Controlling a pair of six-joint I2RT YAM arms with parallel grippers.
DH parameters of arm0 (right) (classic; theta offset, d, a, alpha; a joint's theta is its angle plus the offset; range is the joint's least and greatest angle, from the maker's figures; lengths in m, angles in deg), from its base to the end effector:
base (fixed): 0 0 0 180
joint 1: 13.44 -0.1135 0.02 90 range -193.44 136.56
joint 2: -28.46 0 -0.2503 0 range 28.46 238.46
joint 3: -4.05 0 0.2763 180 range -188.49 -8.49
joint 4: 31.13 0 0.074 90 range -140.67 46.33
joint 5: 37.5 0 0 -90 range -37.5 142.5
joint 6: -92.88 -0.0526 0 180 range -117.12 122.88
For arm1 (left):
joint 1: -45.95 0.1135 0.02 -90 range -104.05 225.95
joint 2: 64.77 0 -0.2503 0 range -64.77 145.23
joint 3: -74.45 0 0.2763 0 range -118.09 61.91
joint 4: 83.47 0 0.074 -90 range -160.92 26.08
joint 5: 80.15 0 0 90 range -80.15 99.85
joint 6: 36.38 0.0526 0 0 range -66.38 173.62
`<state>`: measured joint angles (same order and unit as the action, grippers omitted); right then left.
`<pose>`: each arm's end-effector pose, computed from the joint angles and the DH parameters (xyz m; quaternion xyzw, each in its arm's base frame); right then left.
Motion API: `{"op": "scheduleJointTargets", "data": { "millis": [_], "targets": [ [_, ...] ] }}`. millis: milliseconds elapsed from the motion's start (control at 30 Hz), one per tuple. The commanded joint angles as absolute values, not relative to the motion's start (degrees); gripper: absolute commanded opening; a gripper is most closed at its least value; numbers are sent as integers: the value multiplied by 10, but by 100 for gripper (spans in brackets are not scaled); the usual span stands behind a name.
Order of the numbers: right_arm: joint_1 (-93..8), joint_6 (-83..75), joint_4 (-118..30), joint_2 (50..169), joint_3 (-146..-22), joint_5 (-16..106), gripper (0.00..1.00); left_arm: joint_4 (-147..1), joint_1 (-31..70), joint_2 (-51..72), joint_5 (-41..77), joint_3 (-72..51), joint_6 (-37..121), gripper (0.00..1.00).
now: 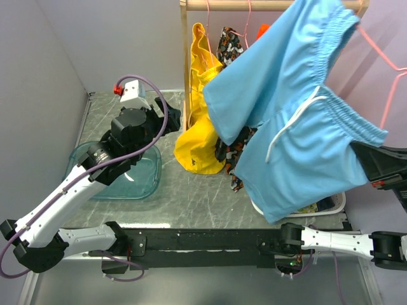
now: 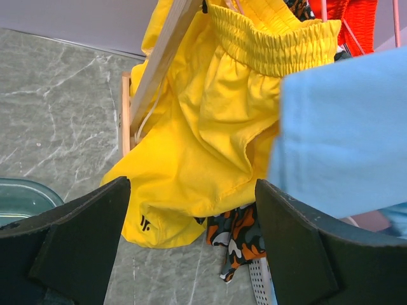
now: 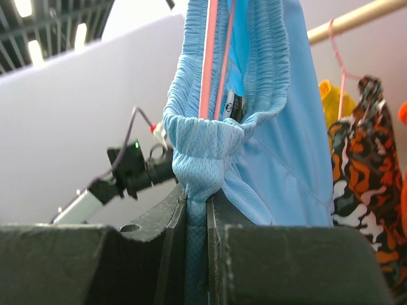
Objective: Place the shorts on the hanger
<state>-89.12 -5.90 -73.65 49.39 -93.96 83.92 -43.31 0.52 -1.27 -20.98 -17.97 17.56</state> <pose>0.0132 -0.0592 0.5397 -0.0468 0.5057 0.4795 0.7156 0.2066 -0.1713 0.4479 -0.1072 0.7564 -0.2436 0.5975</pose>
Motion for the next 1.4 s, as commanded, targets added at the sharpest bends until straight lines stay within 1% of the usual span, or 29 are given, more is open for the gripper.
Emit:
{"op": "scheduleJointTargets", "data": {
  "millis": [0, 267, 767, 967, 1033, 1233, 1367],
  "targets": [
    [-873, -22, -621, 474, -938, 825, 0, -454, 9, -15, -199, -177, 182, 84],
    [-841, 7, -582, 443, -935, 841, 0, -455, 10, -8, -191, -171, 180, 83],
    [-794, 14, -634, 440, -983, 856, 0, -459, 12, 1, -181, -165, 176, 82],
    [-790, 23, -636, 434, -947, 901, 0, -459, 12, 3, -181, -163, 176, 82],
    [-790, 23, -646, 438, -938, 936, 0, -458, 12, 3, -182, -162, 177, 82],
    [-792, 63, -635, 436, -884, 988, 0, -456, 13, 2, -184, -161, 180, 82],
    [-818, 67, -655, 443, -866, 1037, 0, -460, 14, 1, -180, -158, 180, 82]
  ]
}}
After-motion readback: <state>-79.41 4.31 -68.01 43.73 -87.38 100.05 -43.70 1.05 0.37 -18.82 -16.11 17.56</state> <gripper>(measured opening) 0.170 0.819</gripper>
